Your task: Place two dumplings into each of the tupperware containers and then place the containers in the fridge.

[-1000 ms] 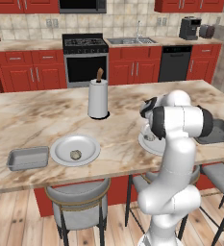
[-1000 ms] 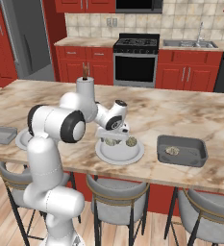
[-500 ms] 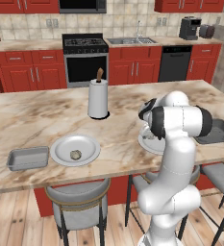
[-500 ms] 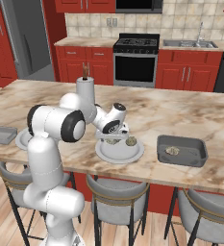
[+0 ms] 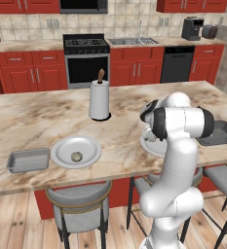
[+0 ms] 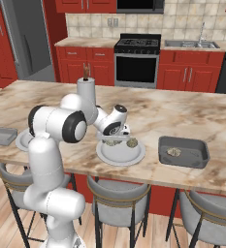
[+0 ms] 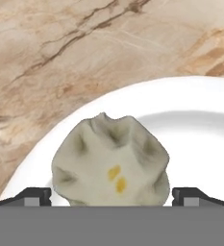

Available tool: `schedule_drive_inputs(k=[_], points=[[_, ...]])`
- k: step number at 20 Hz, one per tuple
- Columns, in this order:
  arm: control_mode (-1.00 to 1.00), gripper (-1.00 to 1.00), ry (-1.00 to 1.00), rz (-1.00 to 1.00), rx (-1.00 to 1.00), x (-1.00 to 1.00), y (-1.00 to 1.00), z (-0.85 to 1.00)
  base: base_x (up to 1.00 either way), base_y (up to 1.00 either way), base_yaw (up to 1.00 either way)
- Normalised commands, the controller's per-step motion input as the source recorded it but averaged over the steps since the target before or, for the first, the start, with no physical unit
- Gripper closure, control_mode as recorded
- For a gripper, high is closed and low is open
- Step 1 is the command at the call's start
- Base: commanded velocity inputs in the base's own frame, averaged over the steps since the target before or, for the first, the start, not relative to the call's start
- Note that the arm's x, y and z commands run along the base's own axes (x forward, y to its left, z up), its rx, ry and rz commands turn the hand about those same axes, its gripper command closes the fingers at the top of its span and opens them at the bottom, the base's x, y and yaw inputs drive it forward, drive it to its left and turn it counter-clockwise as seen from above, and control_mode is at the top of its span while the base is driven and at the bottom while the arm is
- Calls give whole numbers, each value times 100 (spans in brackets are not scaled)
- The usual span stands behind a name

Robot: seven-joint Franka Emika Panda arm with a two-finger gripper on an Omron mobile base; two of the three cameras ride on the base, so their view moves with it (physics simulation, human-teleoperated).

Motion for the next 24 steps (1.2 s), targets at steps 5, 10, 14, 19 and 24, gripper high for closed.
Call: schedule_drive_inputs(k=[5,10,14,19,24], points=[[-100,100,0,0,0,0,5,-23,0,0,0],[-100,100,2,0,0,0,0,-2,0,0,0],[-100,100,0,0,0,0,0,38,0,0,0],[-100,100,0,0,-1,-13,-23,93,0,0,0],[-100,100,0,-11,0,-54,-87,76,0,0,0]])
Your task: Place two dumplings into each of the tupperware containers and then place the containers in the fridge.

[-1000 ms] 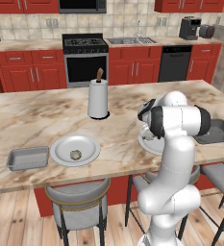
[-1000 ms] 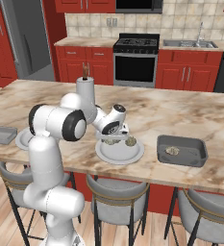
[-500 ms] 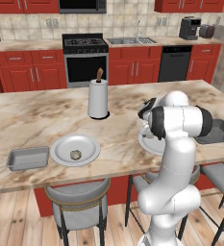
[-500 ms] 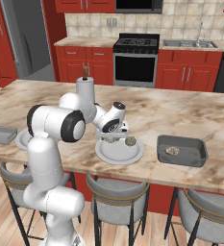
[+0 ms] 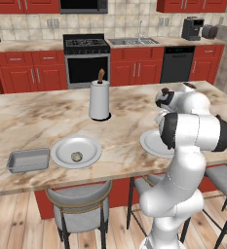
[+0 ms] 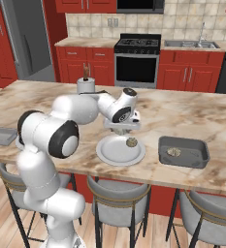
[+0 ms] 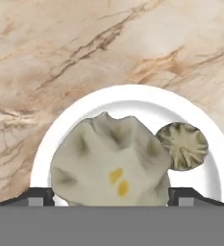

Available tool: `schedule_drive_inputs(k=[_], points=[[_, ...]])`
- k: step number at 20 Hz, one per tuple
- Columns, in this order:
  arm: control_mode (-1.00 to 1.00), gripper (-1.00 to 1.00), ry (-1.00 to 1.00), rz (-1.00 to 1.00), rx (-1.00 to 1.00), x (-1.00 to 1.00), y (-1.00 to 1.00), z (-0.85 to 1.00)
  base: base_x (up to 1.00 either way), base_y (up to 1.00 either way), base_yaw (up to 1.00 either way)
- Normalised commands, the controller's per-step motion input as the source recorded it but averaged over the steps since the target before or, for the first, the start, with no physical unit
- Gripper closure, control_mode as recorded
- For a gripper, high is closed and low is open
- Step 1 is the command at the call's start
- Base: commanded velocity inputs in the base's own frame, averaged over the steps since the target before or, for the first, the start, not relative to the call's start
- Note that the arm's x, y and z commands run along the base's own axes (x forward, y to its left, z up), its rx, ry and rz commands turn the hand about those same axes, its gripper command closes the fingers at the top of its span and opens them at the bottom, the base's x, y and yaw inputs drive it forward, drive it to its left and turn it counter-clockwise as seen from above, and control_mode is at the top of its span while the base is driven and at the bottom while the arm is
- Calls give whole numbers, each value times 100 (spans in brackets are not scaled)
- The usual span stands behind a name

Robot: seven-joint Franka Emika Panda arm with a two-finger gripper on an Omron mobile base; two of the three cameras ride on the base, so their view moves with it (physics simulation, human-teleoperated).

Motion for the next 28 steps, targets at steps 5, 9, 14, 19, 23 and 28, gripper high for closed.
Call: schedule_drive_inputs(k=[5,9,14,19,23,28], points=[[-100,100,1,-14,-1,-48,-100,26,0,0,0],[-100,100,9,-14,-6,-7,-96,17,0,0,0],[-100,100,8,-13,-8,0,-88,3,0,0,0],[-100,100,0,-11,-6,-7,-81,-12,0,0,0],[-100,100,-7,-5,0,0,-48,-28,0,0,0],[-100,100,-9,-1,0,0,-21,-31,0,0,0]])
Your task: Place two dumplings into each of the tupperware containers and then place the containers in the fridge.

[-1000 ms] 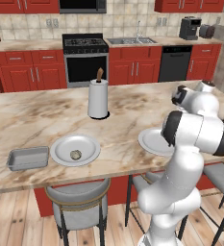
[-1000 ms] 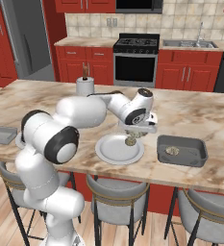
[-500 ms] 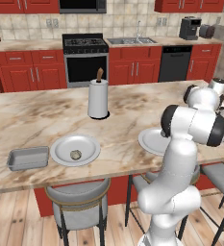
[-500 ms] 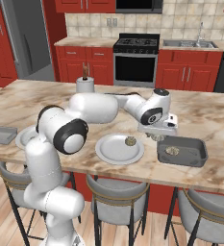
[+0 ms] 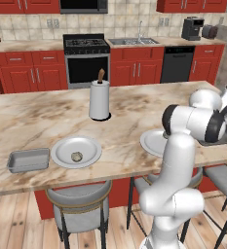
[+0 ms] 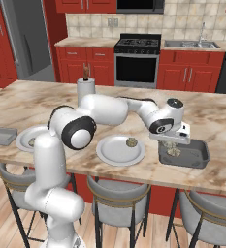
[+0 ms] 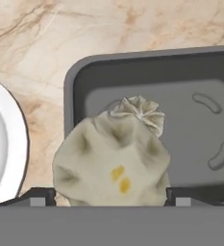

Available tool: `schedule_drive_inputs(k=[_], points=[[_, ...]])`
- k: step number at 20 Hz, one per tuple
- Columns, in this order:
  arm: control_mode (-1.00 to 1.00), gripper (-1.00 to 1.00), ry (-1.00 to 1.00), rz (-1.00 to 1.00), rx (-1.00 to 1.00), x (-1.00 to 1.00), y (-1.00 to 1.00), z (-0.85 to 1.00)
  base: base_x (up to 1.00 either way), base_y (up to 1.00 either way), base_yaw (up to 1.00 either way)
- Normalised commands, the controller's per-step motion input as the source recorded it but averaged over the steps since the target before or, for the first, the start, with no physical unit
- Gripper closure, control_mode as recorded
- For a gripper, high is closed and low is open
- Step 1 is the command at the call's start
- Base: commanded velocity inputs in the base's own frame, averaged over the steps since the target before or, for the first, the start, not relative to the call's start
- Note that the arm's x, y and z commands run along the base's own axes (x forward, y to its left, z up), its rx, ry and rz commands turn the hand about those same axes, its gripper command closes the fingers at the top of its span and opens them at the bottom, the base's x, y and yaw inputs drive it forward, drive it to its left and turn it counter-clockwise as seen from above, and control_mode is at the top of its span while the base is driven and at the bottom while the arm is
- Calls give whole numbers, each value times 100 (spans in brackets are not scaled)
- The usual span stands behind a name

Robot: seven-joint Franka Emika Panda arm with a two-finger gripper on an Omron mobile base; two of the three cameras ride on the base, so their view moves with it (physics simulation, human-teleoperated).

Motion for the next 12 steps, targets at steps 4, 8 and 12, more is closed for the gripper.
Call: schedule_drive_inputs(k=[4,8,12], points=[[-100,100,-5,0,0,0,-5,-35,0,0,0],[-100,100,-2,0,0,0,0,-41,0,0,0],[-100,100,-2,0,0,0,0,-37,0,0,0]])
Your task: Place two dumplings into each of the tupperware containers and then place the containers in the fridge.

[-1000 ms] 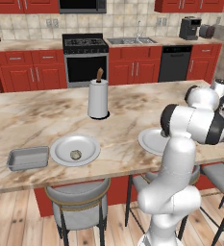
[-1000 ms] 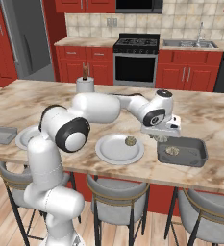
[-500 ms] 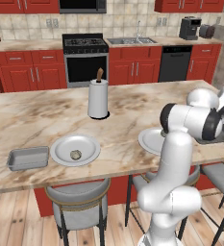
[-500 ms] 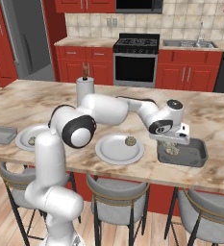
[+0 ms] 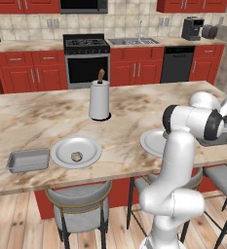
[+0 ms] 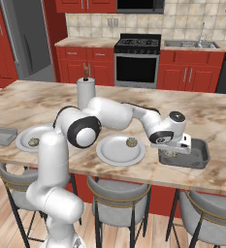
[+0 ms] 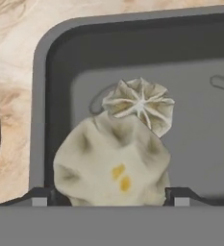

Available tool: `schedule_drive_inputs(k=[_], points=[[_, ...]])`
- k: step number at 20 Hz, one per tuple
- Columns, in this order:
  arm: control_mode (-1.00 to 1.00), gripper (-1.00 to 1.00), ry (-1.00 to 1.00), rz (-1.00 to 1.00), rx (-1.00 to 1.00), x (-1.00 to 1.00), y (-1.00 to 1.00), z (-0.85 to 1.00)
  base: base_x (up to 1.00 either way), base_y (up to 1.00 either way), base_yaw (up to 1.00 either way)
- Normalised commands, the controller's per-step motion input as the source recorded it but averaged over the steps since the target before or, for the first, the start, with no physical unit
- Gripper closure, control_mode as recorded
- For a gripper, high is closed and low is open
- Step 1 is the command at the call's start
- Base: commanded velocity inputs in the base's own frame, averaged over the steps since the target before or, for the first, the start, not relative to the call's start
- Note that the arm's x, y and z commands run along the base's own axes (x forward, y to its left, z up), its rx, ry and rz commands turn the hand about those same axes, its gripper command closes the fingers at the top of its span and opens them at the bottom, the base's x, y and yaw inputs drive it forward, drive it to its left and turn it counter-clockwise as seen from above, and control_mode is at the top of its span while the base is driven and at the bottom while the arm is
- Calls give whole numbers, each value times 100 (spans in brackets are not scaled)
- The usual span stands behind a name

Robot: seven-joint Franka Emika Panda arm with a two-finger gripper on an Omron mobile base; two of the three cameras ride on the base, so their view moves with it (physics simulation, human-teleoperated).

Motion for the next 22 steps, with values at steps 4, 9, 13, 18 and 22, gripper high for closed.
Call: schedule_drive_inputs(k=[4,9,13,18,22], points=[[-100,100,-1,0,0,3,0,-19,0,0,0],[-100,100,-1,0,0,9,0,-8,0,0,0],[-100,-100,0,0,0,9,0,0,0,0,0],[-100,-100,0,0,0,0,0,0,0,0,0],[-100,-100,0,0,0,1,0,0,0,0,0]])
